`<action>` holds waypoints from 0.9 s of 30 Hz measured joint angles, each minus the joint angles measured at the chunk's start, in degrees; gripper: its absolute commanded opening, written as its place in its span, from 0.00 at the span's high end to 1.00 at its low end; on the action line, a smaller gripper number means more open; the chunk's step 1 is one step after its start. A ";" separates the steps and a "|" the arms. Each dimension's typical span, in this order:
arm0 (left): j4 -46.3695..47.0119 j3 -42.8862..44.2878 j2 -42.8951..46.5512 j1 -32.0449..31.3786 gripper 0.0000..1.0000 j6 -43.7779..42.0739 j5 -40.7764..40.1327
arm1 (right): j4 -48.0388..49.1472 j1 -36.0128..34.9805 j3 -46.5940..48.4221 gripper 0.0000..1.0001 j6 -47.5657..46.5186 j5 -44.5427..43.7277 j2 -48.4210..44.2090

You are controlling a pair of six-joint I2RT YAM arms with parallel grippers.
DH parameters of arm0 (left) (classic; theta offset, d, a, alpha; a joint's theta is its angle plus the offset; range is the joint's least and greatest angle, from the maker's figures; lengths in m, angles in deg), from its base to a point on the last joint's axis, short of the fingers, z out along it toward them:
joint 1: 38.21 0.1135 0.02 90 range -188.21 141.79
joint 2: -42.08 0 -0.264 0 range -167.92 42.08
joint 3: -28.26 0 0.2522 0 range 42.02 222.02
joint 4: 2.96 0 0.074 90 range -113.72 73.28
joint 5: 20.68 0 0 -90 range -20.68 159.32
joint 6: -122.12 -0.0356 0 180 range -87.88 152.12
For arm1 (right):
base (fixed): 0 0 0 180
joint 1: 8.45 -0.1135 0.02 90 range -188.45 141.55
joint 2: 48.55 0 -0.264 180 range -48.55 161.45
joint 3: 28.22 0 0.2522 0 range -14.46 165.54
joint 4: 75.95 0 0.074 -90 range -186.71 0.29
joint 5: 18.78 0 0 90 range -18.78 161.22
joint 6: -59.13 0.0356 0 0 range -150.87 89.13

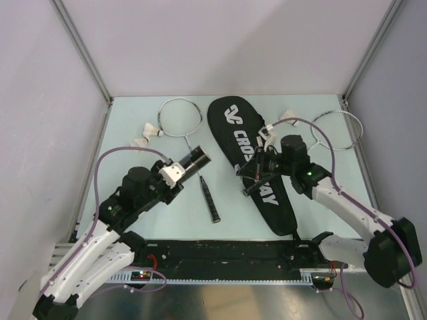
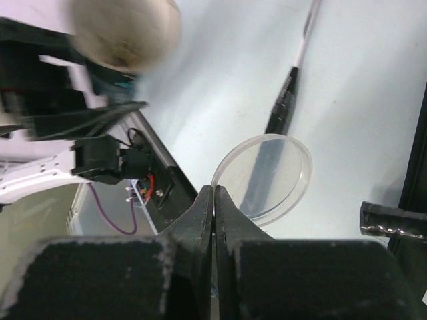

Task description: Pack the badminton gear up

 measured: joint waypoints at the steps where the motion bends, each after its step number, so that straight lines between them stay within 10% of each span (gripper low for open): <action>1: 0.24 0.00 1.40 -0.02 0.70 0.17 -1.92 | 0.17 -0.85 0.00 1.00 0.11 -1.25 1.73; 14: 4.66 -3.69 17.57 -0.02 0.71 4.76 -10.82 | 3.52 -9.42 1.57 0.92 4.59 -16.06 24.87; 21: 4.57 -5.53 18.91 -0.02 0.70 5.11 -9.99 | 3.54 -10.36 3.08 0.61 6.32 -20.59 27.98; 27: 5.09 -5.53 16.94 -0.02 0.69 5.60 -3.50 | 0.81 -9.40 5.14 0.54 7.02 -22.60 24.48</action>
